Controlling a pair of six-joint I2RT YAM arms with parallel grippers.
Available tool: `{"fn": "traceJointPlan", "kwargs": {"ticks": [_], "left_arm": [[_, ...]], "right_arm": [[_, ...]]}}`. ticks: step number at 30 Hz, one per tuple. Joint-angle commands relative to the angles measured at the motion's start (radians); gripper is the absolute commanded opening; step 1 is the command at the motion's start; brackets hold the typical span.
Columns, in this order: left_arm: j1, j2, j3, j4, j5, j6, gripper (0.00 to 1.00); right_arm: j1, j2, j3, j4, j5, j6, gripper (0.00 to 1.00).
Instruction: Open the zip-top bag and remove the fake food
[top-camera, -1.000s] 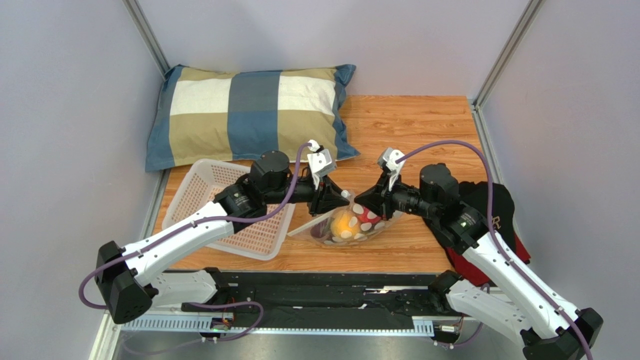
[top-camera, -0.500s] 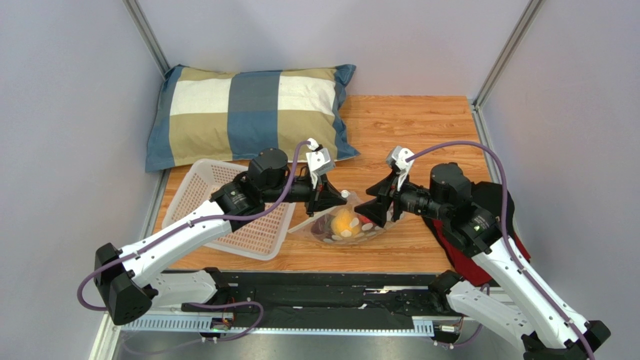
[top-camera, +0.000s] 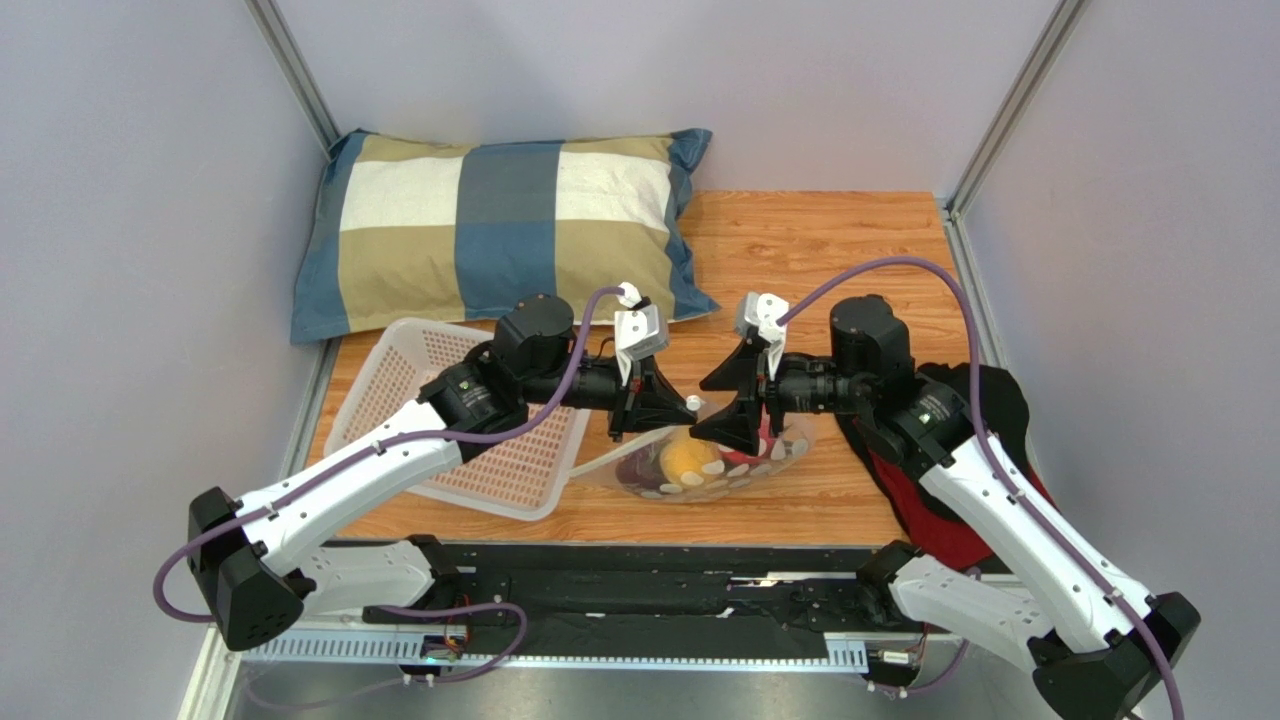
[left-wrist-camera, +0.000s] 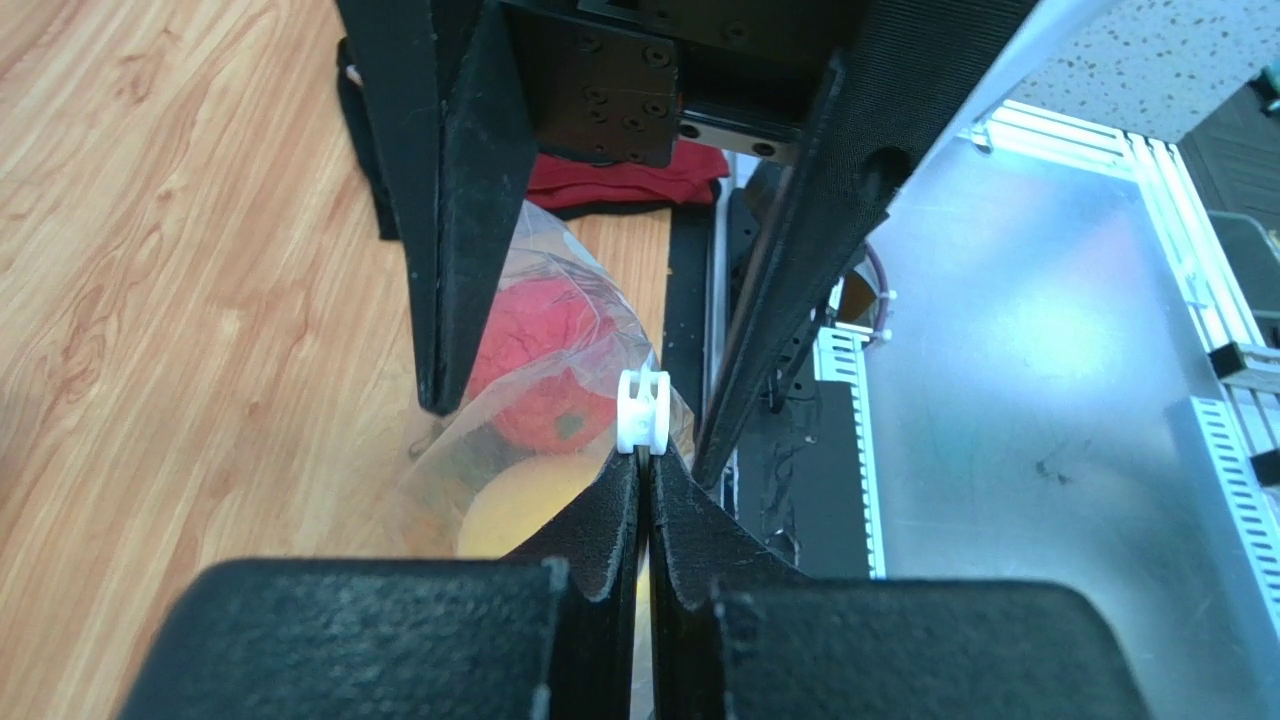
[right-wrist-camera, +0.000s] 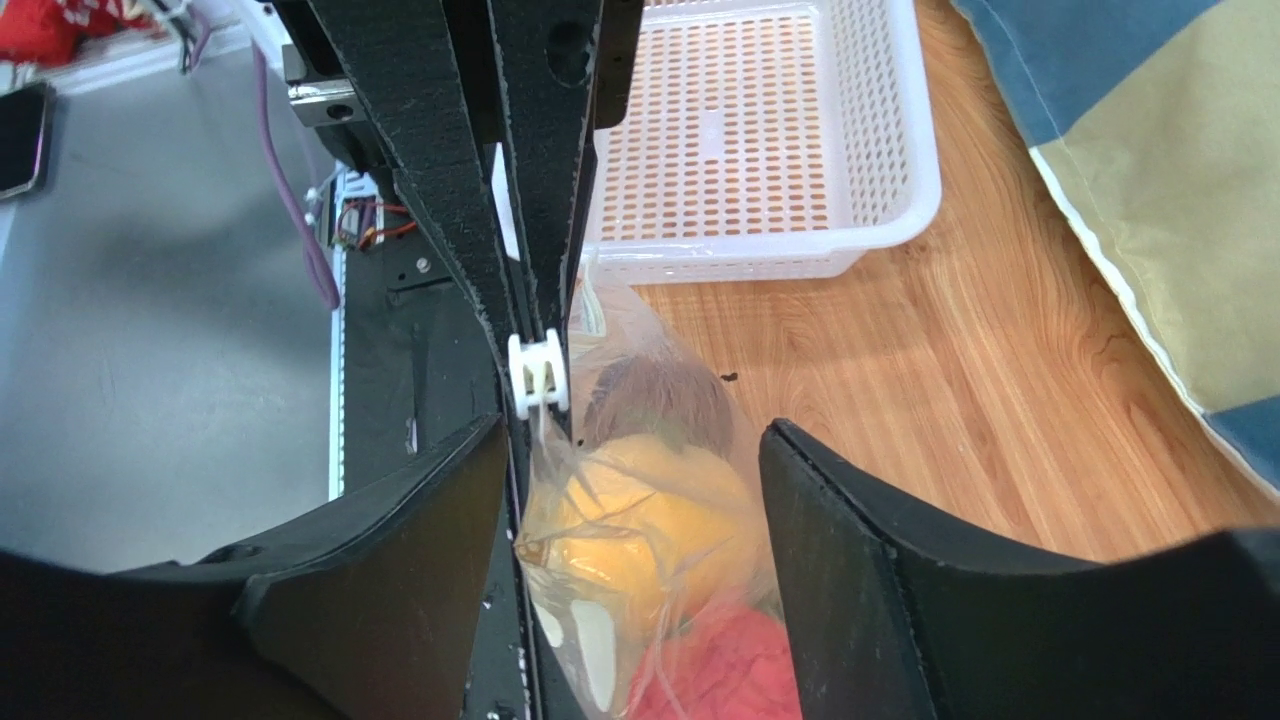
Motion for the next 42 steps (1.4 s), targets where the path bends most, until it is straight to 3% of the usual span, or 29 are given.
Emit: {"fn": "traceJointPlan", "kwargs": {"ticks": [1, 2, 4, 5, 6, 7, 10, 12, 14, 20, 22, 23, 26, 32, 36, 38, 40, 42], "left_arm": [[0.006, -0.035, 0.037, 0.057, 0.070, 0.031, 0.00], [0.006, -0.029, 0.040, 0.057, 0.076, 0.031, 0.00], [0.006, -0.024, 0.040, 0.054, 0.081, 0.028, 0.00], [0.006, -0.029, 0.039, 0.051, 0.074, 0.031, 0.00], [0.006, -0.036, 0.039, 0.044, 0.064, 0.035, 0.00], [0.006, -0.045, 0.025, 0.042, 0.041, 0.037, 0.00], [0.006, -0.081, 0.019, 0.042, -0.004, 0.037, 0.00], [0.006, -0.072, 0.037, 0.028, -0.001, 0.034, 0.00], [0.006, -0.061, 0.056, 0.011, -0.015, 0.018, 0.00], [0.006, -0.122, 0.008, 0.066, -0.039, -0.012, 0.20], [0.006, -0.127, 0.010, 0.062, -0.042, -0.015, 0.15], [0.006, -0.125, 0.011, 0.057, -0.048, -0.015, 0.00], [0.006, -0.108, 0.020, 0.044, -0.039, -0.018, 0.00], [0.006, -0.111, 0.020, 0.053, -0.051, -0.029, 0.00], [0.006, -0.118, 0.010, 0.060, -0.036, -0.029, 0.00], [0.006, -0.113, 0.003, 0.067, -0.036, -0.031, 0.00], [0.006, -0.119, -0.001, 0.056, -0.031, -0.028, 0.01], [0.006, -0.134, -0.009, 0.053, -0.041, -0.020, 0.20]], "right_arm": [[-0.004, 0.042, 0.076, -0.031, -0.098, -0.133, 0.65], [-0.004, 0.047, 0.073, -0.025, -0.107, -0.133, 0.63], [-0.003, 0.061, 0.067, -0.001, -0.136, -0.130, 0.41], [-0.003, 0.067, 0.070, -0.031, -0.138, -0.137, 0.21], [-0.003, 0.076, 0.084, -0.059, -0.138, -0.157, 0.14], [-0.003, 0.079, 0.087, -0.080, -0.134, -0.171, 0.09], [-0.003, 0.070, 0.057, -0.048, -0.159, -0.150, 0.08], [-0.003, 0.065, 0.040, -0.005, -0.179, -0.121, 0.00], [-0.003, 0.067, 0.027, -0.007, -0.180, -0.105, 0.00], [-0.003, 0.049, 0.017, -0.008, -0.163, -0.081, 0.00], [-0.001, 0.047, 0.013, -0.001, -0.155, -0.070, 0.01], [0.000, 0.047, 0.012, -0.002, -0.155, -0.067, 0.12], [0.009, 0.047, 0.000, -0.002, -0.152, -0.050, 0.35], [0.034, 0.047, -0.014, -0.038, -0.120, -0.053, 0.44], [0.034, 0.035, -0.049, 0.065, -0.084, 0.007, 0.29], [0.034, 0.044, -0.045, 0.111, -0.075, 0.047, 0.06], [0.034, 0.064, -0.017, 0.089, -0.048, 0.048, 0.00], [0.034, 0.070, -0.003, 0.059, -0.037, 0.036, 0.00]]}}
